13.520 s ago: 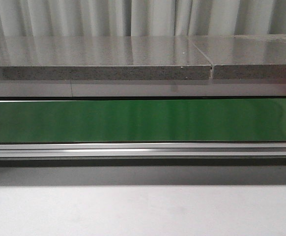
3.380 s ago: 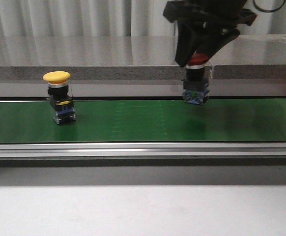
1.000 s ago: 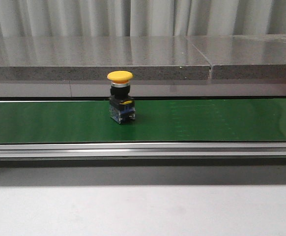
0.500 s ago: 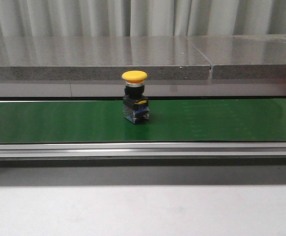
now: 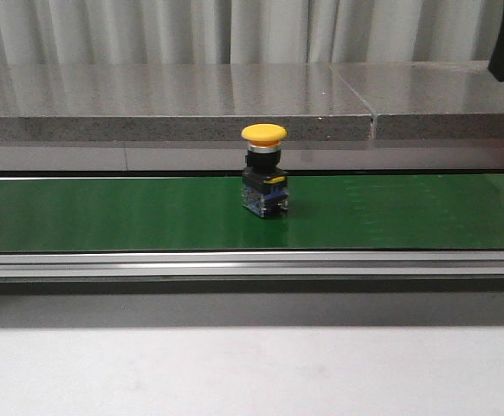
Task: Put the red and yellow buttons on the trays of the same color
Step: 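Carry the red button into the red tray and release it, then lower the right gripper onto the yellow button on the belt and grasp it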
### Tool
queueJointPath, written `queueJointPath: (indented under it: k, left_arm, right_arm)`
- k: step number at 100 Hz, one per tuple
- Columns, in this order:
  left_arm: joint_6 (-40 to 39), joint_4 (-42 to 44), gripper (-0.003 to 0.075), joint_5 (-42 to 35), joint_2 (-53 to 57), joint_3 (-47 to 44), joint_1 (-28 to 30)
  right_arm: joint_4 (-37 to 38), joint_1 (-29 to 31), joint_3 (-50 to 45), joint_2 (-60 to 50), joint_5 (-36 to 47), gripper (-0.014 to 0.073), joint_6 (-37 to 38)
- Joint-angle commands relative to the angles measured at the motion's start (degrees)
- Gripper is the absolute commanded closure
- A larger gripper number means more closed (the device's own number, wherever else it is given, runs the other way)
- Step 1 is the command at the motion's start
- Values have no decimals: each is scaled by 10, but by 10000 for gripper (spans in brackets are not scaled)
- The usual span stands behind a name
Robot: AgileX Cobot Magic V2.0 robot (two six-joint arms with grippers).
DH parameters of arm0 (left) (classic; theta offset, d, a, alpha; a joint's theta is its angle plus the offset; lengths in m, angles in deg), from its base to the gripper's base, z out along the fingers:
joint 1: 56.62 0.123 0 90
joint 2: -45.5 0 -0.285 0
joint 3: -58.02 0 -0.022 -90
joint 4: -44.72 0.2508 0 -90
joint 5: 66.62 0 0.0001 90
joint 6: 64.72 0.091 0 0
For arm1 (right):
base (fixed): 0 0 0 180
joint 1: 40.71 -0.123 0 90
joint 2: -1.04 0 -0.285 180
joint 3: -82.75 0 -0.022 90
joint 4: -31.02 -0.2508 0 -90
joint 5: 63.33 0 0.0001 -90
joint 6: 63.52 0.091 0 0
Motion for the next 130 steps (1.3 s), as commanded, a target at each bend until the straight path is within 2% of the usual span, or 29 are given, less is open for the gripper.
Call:
queueJointPath:
  k: [1, 25, 46, 69, 87, 130]
  left_arm:
    - [-4, -17, 741, -36, -3, 15, -4]
    - [-4, -17, 741, -36, -3, 15, -4]
    - [-4, -17, 741, -36, -3, 15, -4]
    - [-4, -17, 741, -36, -3, 15, -4]
    - [-4, -17, 741, -36, -3, 15, -4]
    - [-4, -17, 741, -36, -3, 15, -4]
  right_arm:
    - [-13, -25, 11, -25, 13, 75, -13]
    - [-26, -96, 11, -22, -14, 75, -23]
    - [-42, -136, 25, -6, -33, 72, -36]
    - [-49, -179, 52, 30, -56, 9, -45]
    - [-49, -203, 70, 63, -64, 8, -60]
    - [-42, -209, 91, 130, 49, 34, -65]
